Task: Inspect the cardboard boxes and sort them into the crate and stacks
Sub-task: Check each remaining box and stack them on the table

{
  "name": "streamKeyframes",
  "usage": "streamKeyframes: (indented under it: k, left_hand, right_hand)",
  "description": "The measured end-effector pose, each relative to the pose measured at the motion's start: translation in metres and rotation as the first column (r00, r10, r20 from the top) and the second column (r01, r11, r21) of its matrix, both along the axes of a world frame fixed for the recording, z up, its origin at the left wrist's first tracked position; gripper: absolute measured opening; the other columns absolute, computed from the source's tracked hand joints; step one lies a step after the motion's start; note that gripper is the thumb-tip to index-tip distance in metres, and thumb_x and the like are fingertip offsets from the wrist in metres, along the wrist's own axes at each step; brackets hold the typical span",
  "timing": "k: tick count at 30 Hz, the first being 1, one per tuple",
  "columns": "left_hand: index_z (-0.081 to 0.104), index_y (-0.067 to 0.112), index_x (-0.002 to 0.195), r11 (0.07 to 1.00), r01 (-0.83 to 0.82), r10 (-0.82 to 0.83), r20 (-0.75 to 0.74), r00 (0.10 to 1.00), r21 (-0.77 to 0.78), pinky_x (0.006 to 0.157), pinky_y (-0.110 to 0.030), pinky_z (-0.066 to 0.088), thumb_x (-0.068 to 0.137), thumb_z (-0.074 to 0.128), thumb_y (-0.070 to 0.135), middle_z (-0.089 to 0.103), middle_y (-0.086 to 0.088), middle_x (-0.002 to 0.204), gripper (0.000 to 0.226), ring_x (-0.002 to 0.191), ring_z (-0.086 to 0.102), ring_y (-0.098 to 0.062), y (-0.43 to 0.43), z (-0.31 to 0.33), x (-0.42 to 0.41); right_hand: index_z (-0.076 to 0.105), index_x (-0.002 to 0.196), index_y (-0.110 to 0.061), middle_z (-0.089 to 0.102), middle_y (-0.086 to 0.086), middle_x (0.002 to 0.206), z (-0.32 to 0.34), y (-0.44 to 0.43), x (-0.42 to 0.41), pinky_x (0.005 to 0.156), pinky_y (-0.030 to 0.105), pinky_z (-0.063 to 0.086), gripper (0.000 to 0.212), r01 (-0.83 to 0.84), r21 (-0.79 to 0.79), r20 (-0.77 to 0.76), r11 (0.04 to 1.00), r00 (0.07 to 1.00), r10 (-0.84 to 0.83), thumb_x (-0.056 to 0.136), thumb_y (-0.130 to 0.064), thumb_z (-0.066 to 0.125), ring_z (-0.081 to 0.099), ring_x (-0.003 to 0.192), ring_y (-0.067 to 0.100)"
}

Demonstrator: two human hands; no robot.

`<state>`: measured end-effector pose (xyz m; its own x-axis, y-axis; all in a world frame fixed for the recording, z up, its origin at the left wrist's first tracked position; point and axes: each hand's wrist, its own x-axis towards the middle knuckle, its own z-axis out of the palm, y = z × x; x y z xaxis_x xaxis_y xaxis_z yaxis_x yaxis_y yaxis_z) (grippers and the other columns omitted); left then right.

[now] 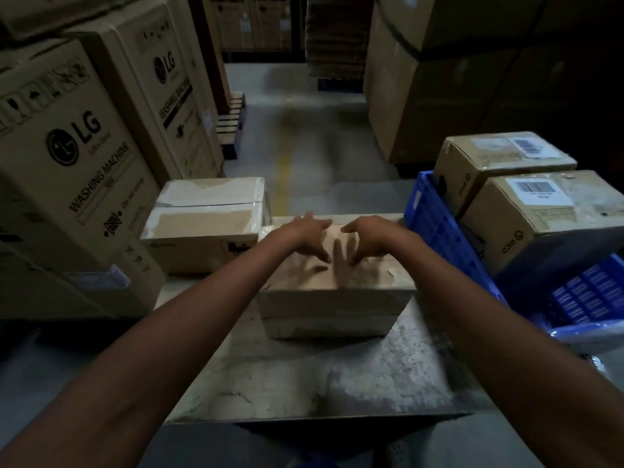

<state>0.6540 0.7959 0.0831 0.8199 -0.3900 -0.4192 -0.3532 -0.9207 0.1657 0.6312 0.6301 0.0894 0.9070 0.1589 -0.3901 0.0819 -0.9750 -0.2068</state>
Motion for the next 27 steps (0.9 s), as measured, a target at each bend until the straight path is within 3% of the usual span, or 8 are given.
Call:
streamKeyframes:
  k: [4, 7, 12, 16, 18, 21, 24, 27]
  left_hand:
    - [0.015, 0.021, 0.16, 0.999, -0.009, 0.012, -0.078, 0.997, 0.043, 0.115, -0.04, 0.03, 0.083, 0.08, 0.035, 0.018, -0.012, 0.164, 0.101, 0.147, 0.026, -0.034, 0.019, 0.004, -0.004]
    - [0.016, 0.025, 0.16, 1.0, -0.02, 0.021, -0.065, 0.998, 0.02, 0.114, -0.042, 0.031, 0.08, 0.082, 0.033, 0.015, -0.014, 0.165, 0.104, 0.146, 0.027, -0.035, 0.028, 0.0, -0.006]
    - [0.024, 0.025, 0.158, 0.999, -0.033, 0.033, -0.045, 0.998, 0.015, 0.109, -0.042, 0.038, 0.079, 0.083, 0.029, 0.029, -0.011, 0.158, 0.098, 0.139, 0.037, -0.033, 0.043, -0.013, -0.009]
    - [0.017, 0.025, 0.159, 0.977, -0.193, 0.195, 0.016, 0.981, -0.086, 0.116, -0.051, 0.027, 0.079, 0.081, 0.041, 0.012, -0.014, 0.165, 0.104, 0.148, 0.018, -0.041, 0.054, -0.022, -0.005]
    - [0.013, 0.022, 0.16, 0.878, -0.409, 0.419, -0.014, 0.908, -0.248, 0.118, -0.053, 0.025, 0.082, 0.077, 0.045, 0.003, -0.017, 0.166, 0.103, 0.149, 0.013, -0.044, 0.059, -0.033, 0.0]
    - [0.003, 0.015, 0.159, 0.517, -0.699, 0.648, -0.308, 0.696, -0.494, 0.118, -0.049, 0.028, 0.087, 0.071, 0.048, 0.009, -0.017, 0.165, 0.105, 0.148, 0.021, -0.041, 0.063, -0.045, 0.002]
    - [0.014, 0.008, 0.157, 0.258, -0.774, 0.651, -0.489, 0.581, -0.578, 0.114, -0.05, 0.036, 0.089, 0.063, 0.058, 0.029, -0.016, 0.16, 0.097, 0.142, 0.035, -0.039, 0.066, -0.054, 0.004]
    - [0.043, 0.007, 0.144, 0.166, -0.757, 0.644, -0.512, 0.568, -0.632, 0.107, -0.052, 0.044, 0.057, 0.055, 0.084, 0.053, -0.015, 0.143, 0.116, 0.127, 0.053, -0.036, 0.074, -0.092, 0.029]
  right_hand:
    - [0.059, 0.139, -0.032, 0.065, 0.003, 0.126, -0.009, 0.024, 0.0, 0.086, 0.037, 0.053, 0.07, -0.114, -0.084, -0.071, 0.99, 0.992, 0.109, 0.075, -0.029, 0.087, 0.058, 0.1, 0.021]
    - [0.053, 0.145, -0.029, 0.061, 0.004, 0.133, -0.006, 0.029, -0.001, 0.095, 0.04, 0.052, 0.074, -0.111, -0.068, -0.095, 0.992, 0.99, 0.104, 0.078, -0.024, 0.085, 0.058, 0.109, 0.023]
    - [0.048, 0.148, -0.029, 0.058, 0.003, 0.134, -0.017, 0.032, -0.008, 0.087, 0.036, 0.048, 0.078, -0.118, -0.049, -0.063, 0.992, 0.991, 0.115, 0.079, -0.023, 0.083, 0.054, 0.106, 0.02]
    - [0.044, 0.151, -0.024, 0.052, 0.005, 0.145, -0.021, 0.008, -0.008, 0.093, 0.038, 0.048, 0.083, 0.029, 0.049, 0.083, 0.998, 0.996, -0.033, 0.079, -0.034, 0.083, 0.055, 0.123, 0.025]
    - [0.047, 0.147, -0.021, 0.046, 0.008, 0.147, -0.028, -0.007, -0.013, 0.094, 0.041, 0.048, 0.072, 0.196, 0.132, 0.234, 0.972, 0.946, -0.222, 0.084, -0.037, 0.078, 0.053, 0.125, 0.028]
    - [0.038, 0.149, -0.018, 0.041, 0.014, 0.149, -0.043, -0.026, -0.021, 0.088, 0.044, 0.051, 0.071, 0.51, 0.32, 0.334, 0.798, 0.727, -0.599, 0.089, -0.038, 0.072, 0.052, 0.126, 0.033]
    - [0.022, 0.156, -0.017, 0.052, 0.011, 0.14, -0.054, -0.034, -0.028, 0.073, 0.036, 0.052, 0.076, 0.589, 0.637, 0.047, 0.498, 0.615, -0.787, 0.097, -0.034, 0.065, 0.064, 0.1, 0.023]
    - [0.027, 0.154, -0.017, 0.053, 0.005, 0.135, -0.057, -0.033, -0.033, 0.071, 0.031, 0.05, 0.066, 0.585, 0.76, -0.125, 0.284, 0.56, -0.819, 0.1, -0.036, 0.06, 0.059, 0.087, 0.013]
